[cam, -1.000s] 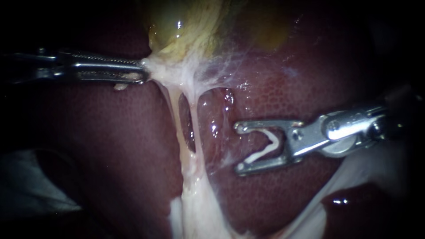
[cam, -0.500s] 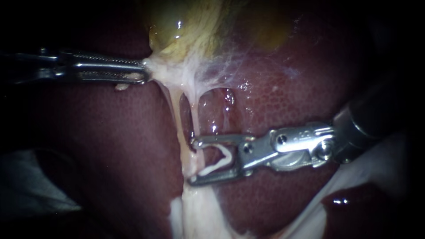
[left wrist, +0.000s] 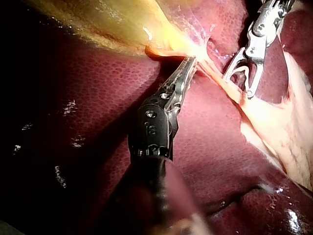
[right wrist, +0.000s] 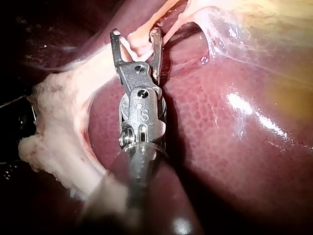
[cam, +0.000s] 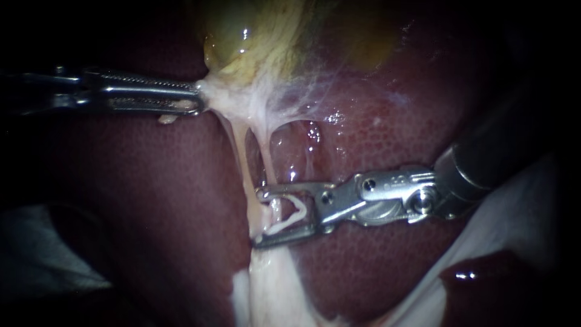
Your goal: Clipping first clip left tube
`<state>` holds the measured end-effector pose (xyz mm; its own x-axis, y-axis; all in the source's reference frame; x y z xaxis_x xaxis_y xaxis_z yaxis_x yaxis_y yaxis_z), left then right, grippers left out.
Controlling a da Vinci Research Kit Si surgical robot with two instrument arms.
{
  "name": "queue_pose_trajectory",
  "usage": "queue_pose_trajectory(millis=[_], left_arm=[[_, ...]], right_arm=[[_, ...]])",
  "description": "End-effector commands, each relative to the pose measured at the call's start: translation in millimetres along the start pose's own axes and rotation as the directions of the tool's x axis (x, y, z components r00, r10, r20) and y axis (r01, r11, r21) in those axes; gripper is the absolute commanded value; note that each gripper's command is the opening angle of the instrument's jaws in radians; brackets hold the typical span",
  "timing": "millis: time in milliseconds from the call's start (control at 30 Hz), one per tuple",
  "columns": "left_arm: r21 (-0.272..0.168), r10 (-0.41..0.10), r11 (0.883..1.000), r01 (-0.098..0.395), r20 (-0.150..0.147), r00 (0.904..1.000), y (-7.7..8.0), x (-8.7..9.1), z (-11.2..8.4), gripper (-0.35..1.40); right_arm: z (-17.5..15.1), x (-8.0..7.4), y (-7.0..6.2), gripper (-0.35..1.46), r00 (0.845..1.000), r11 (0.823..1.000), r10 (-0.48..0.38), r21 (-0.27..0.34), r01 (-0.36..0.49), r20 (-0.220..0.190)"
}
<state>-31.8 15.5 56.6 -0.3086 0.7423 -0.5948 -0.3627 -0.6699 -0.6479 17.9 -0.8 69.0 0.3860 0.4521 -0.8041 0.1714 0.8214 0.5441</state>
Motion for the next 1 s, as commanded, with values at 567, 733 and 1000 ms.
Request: queue_pose_trajectory(millis=[567, 733, 1000], left_arm=[[0.001, 0.0, 1.0, 0.0, 0.0, 1.0, 0.0, 0.1, 0.1, -0.35], [0.001, 0.0, 1.0, 0.0, 0.0, 1.0, 0.0, 0.1, 0.2, -0.35], [0.0, 0.0, 1.0, 0.0, 0.0, 1.0, -0.1, 0.0, 0.2, -0.35]], right_arm=[[3.2, 1.8, 0.4, 0.49, 0.996, 0.995, -0.005, 0.095, 0.014, -0.092], [3.8, 2.5, -0.4, 0.49, 0.995, 0.994, -0.003, 0.106, 0.014, -0.104], [4.1, 3.7, -2.9, 0.47, 0.995, 0.992, -0.004, 0.124, 0.017, -0.104]])
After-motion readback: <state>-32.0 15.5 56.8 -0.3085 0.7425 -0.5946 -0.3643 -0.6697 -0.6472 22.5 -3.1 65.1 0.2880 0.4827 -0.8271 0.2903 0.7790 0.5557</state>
